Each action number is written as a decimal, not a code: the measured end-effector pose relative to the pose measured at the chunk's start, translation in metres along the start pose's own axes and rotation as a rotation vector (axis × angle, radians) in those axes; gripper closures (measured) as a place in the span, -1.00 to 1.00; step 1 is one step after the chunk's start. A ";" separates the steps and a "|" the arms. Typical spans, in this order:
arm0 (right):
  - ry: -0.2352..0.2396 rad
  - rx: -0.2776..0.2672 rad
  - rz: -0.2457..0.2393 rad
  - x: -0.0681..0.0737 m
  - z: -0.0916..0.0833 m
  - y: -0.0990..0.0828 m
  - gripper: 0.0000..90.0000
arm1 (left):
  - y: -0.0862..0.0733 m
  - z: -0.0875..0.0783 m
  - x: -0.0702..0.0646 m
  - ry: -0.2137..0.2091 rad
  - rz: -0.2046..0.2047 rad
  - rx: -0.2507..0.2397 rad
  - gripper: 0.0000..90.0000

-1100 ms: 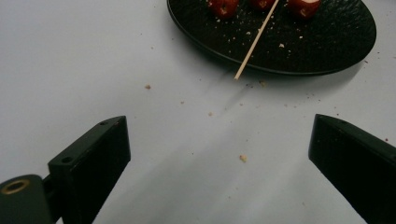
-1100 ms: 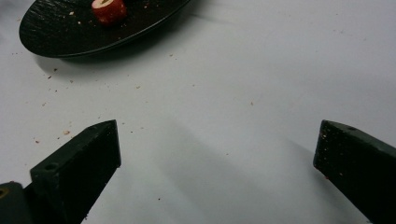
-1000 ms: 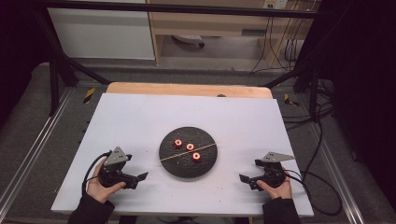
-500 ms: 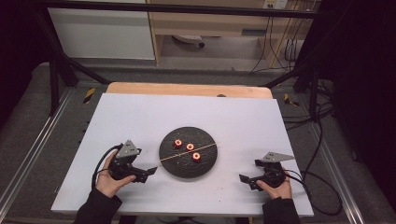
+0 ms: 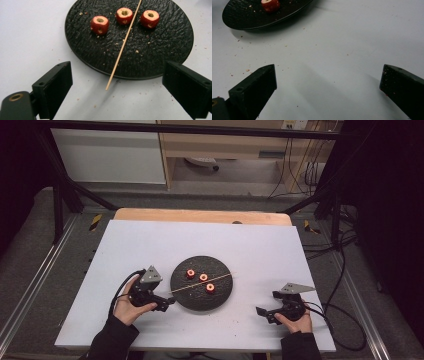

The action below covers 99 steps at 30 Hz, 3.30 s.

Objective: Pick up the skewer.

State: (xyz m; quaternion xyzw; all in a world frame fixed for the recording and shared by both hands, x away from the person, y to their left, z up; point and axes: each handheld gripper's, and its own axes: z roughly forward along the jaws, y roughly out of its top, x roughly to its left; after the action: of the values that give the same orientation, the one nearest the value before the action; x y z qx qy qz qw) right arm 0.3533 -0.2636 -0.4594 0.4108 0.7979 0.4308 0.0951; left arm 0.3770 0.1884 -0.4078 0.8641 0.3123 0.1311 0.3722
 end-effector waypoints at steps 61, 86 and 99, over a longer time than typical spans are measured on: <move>0.015 0.016 0.004 0.001 0.002 -0.001 -0.97 | 0.040 0.065 -0.007 -0.066 0.156 0.212 0.81; 0.011 0.009 0.005 0.000 0.002 0.000 -0.97 | 0.035 0.046 -0.012 -0.063 0.133 0.127 0.96; 0.010 0.005 0.009 0.001 0.002 0.000 -0.97 | 0.009 0.020 -0.017 -0.012 0.007 0.009 0.96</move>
State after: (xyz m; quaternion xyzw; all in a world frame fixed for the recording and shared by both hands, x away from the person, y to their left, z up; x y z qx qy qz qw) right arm 0.3536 -0.2621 -0.4607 0.4124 0.7975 0.4314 0.0883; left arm 0.3768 0.1619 -0.4153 0.8677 0.3078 0.1259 0.3695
